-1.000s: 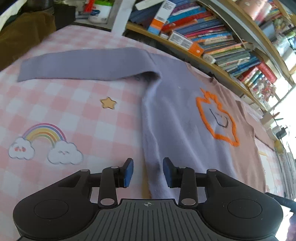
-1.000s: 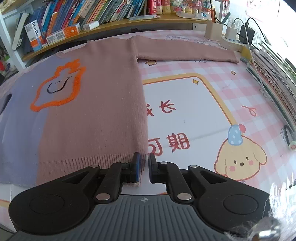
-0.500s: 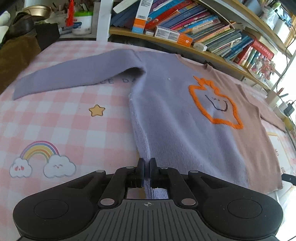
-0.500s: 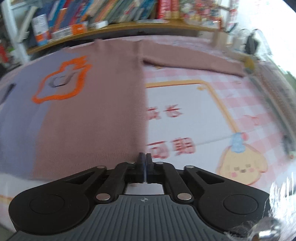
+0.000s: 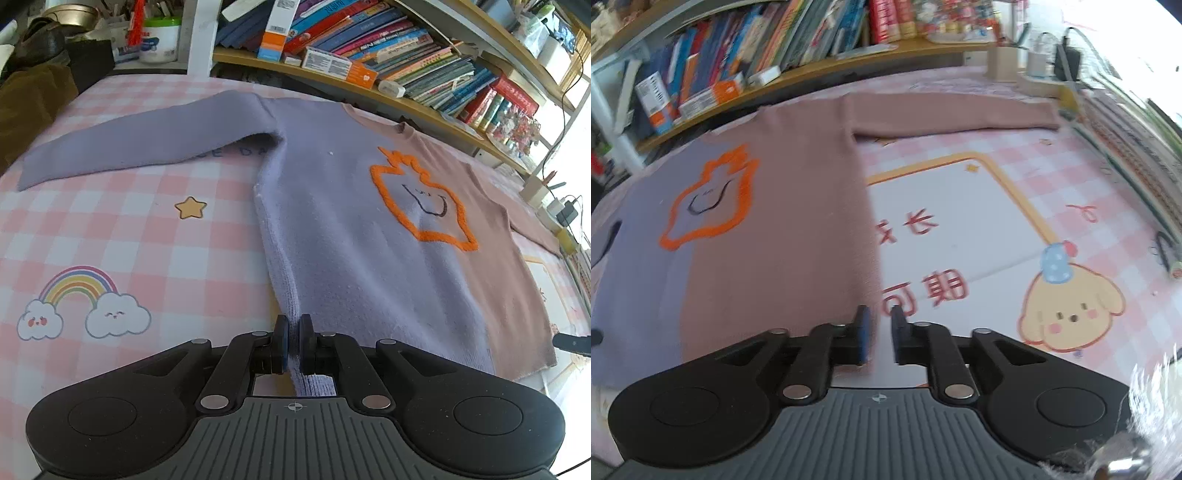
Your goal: Fold clothes
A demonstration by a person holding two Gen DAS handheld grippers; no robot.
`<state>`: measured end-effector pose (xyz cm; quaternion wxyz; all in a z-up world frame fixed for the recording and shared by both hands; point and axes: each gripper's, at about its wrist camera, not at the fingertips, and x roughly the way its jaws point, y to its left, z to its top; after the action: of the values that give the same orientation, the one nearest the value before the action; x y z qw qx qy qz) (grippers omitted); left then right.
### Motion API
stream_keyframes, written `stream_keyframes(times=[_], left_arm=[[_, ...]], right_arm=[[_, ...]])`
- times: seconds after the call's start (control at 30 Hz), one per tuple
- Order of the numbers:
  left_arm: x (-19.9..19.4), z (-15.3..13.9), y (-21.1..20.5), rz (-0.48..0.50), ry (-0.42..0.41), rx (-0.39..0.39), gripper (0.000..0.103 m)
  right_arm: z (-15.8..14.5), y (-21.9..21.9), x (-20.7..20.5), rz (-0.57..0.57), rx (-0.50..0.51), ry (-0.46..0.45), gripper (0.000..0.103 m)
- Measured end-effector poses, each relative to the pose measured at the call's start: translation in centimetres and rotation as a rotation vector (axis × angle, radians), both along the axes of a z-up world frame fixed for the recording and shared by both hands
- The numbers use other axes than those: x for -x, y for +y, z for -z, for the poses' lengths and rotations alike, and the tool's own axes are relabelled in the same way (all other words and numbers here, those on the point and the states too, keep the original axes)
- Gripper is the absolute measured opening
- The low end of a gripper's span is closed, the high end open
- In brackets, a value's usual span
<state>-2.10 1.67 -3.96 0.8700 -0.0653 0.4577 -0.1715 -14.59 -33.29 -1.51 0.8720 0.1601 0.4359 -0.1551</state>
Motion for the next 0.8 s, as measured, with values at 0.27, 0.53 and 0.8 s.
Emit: stream_keyframes(times=[0.27, 0.53, 0.8], left_arm=[[0.2, 0.2, 0.1, 0.009, 0.003, 0.013, 0.004], [-0.6, 0.2, 0.8, -0.005, -0.003, 0.007, 0.004], [-0.3, 0.1, 0.7, 0.015, -0.01, -0.002, 0.006]], right_arm=[[0.9, 0.1, -0.4, -0.013, 0.018, 0.028, 0.01], [0.8, 1.8, -0.8, -0.071, 0.072, 0.045, 0.004], [0.7, 1.6, -0.8, -0.03, 0.075, 0.036, 0.007]])
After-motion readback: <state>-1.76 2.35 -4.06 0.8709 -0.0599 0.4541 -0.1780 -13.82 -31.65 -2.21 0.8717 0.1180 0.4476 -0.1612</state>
